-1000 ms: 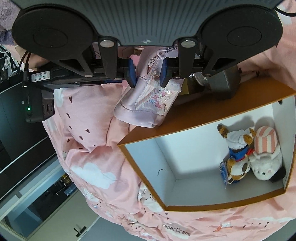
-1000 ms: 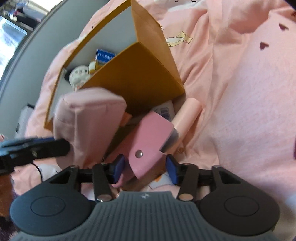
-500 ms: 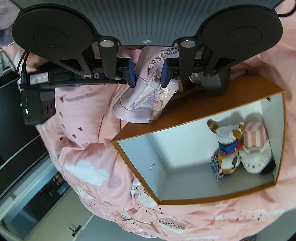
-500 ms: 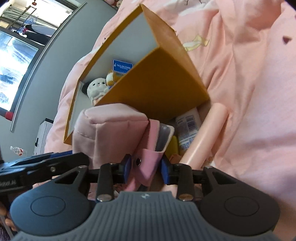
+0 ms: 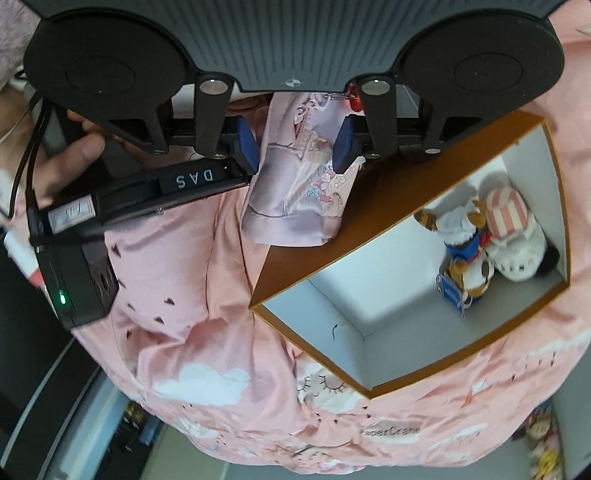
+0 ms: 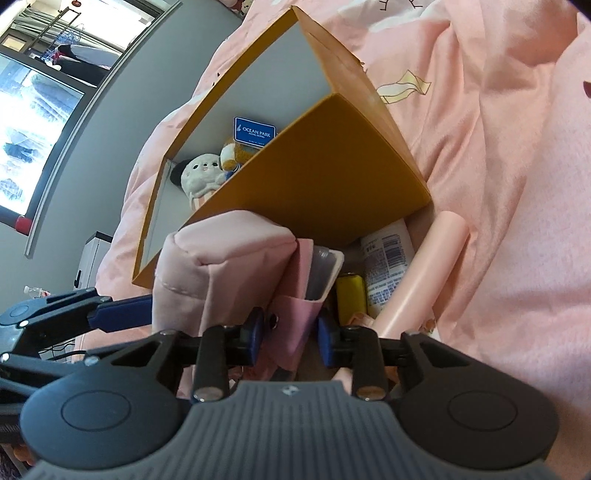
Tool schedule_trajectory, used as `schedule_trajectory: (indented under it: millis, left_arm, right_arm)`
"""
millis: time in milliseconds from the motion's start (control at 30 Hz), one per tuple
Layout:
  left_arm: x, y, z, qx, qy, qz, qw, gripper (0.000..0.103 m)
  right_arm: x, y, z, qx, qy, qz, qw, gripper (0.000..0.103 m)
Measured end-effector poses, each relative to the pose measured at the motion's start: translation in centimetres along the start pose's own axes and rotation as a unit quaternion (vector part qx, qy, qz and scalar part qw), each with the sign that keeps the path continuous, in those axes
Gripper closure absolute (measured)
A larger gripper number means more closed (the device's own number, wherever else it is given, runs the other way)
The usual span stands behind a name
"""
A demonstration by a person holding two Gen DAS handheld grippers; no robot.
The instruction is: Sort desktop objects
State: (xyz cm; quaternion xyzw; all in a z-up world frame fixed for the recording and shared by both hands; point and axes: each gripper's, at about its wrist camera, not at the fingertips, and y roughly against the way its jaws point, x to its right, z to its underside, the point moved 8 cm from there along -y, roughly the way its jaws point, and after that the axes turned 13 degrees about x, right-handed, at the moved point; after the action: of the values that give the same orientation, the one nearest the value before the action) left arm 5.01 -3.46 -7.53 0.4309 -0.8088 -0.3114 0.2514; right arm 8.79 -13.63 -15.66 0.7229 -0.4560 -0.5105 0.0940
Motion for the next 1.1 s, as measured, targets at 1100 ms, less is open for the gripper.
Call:
schedule_trajectory:
  millis: [1100]
  left_arm:
    - [-1.2, 2.8, -1.8, 0.022, 0.087, 0.035, 0.9954, 0.074]
  right_arm:
    - [-2.2, 4.4, -2.2, 0.028, 0.047, -0.049, 0.997, 0.079]
